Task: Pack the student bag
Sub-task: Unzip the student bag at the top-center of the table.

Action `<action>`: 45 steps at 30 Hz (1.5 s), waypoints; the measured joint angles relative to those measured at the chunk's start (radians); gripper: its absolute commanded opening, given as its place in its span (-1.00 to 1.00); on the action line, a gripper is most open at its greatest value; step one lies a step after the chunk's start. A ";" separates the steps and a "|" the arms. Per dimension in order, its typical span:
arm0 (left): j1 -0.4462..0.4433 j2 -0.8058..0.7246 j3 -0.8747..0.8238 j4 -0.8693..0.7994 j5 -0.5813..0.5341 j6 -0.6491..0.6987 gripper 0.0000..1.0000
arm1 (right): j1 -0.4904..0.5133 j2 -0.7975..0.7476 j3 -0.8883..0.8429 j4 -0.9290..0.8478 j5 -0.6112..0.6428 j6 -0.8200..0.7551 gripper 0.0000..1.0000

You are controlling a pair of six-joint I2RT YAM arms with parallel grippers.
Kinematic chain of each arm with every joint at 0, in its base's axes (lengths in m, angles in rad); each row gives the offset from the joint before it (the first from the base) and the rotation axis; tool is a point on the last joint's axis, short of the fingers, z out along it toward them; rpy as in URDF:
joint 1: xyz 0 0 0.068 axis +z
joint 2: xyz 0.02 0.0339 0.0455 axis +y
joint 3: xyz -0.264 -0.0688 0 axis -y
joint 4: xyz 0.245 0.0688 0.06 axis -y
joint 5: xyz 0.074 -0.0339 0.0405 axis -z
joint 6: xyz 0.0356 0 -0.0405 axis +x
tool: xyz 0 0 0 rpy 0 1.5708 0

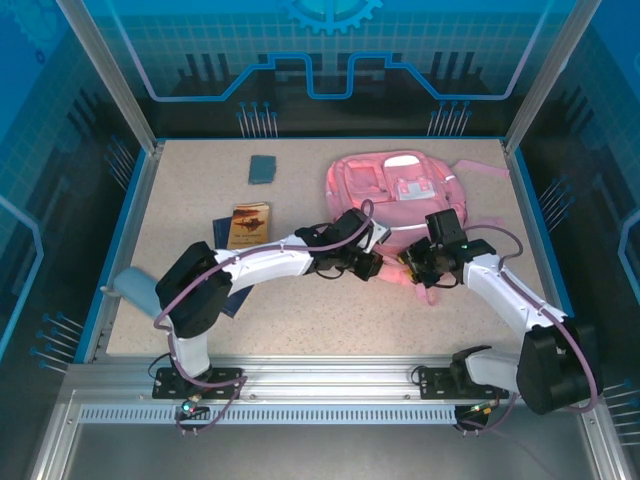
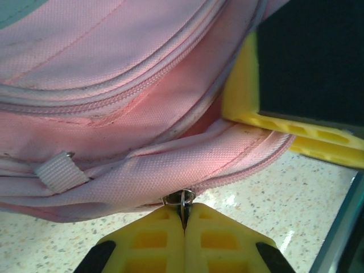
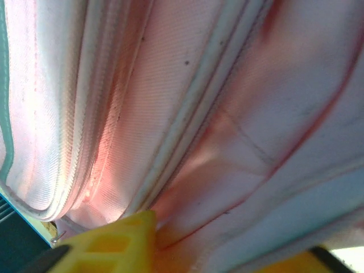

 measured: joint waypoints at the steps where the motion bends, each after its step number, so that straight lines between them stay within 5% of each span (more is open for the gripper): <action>1: 0.004 -0.010 -0.009 -0.003 -0.003 0.013 -1.00 | 0.002 -0.002 0.001 -0.004 0.006 -0.006 -0.59; 4: 0.034 -0.056 -0.054 -0.004 -0.002 0.042 -1.00 | 0.005 -0.018 0.013 -0.016 0.022 -0.035 -0.77; 14: 0.189 -0.107 -0.119 0.029 0.013 0.100 -1.00 | 0.005 -0.050 0.068 -0.051 0.061 -0.108 -0.79; 31: 0.317 0.136 0.071 0.050 -0.136 0.152 -1.00 | 0.004 -0.040 0.072 -0.037 0.077 -0.150 -0.65; 40: 0.381 0.107 0.099 -0.016 -0.199 0.071 0.11 | 0.111 0.150 0.078 0.137 -0.041 -0.109 -0.52; 45: 0.425 -0.043 0.058 -0.081 -0.209 -0.010 0.47 | 0.175 0.299 0.168 0.227 -0.072 -0.093 -0.09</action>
